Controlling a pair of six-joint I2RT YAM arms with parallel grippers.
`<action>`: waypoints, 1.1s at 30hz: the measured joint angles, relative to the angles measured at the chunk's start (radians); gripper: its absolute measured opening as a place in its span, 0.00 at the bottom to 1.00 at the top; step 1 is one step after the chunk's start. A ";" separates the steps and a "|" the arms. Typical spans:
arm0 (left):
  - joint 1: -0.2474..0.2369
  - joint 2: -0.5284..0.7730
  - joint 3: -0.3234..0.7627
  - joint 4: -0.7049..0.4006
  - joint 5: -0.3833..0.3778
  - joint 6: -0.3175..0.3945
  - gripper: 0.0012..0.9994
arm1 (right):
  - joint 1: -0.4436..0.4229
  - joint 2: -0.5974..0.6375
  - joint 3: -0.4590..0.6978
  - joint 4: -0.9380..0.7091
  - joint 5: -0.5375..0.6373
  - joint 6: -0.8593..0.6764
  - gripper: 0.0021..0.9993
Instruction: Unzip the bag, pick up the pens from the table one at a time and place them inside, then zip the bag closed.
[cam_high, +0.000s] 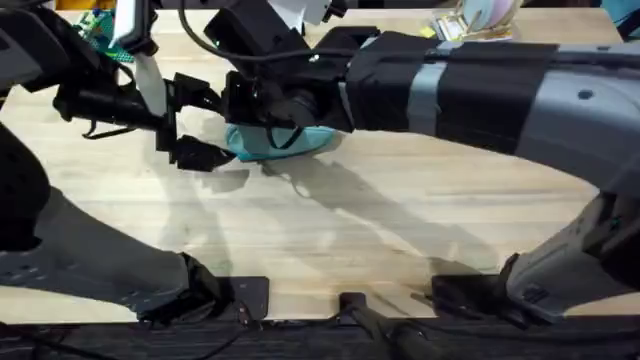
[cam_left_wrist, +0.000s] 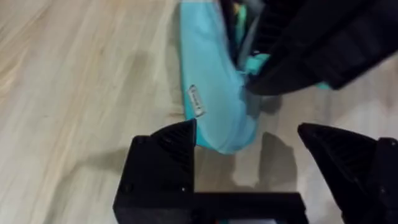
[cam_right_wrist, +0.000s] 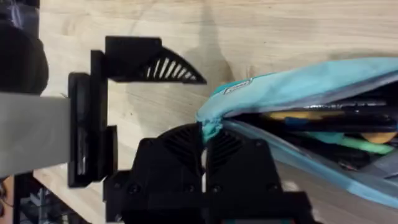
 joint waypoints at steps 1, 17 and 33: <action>-0.004 0.000 0.000 0.022 -0.001 -0.019 0.99 | -0.003 0.000 0.000 0.000 -0.006 0.000 0.03; -0.096 0.038 0.000 0.138 -0.005 -0.215 0.73 | -0.009 0.000 0.000 0.000 -0.025 0.000 0.03; -0.095 0.042 0.000 0.138 -0.008 -0.234 0.05 | -0.020 0.000 0.000 -0.005 -0.036 -0.065 0.03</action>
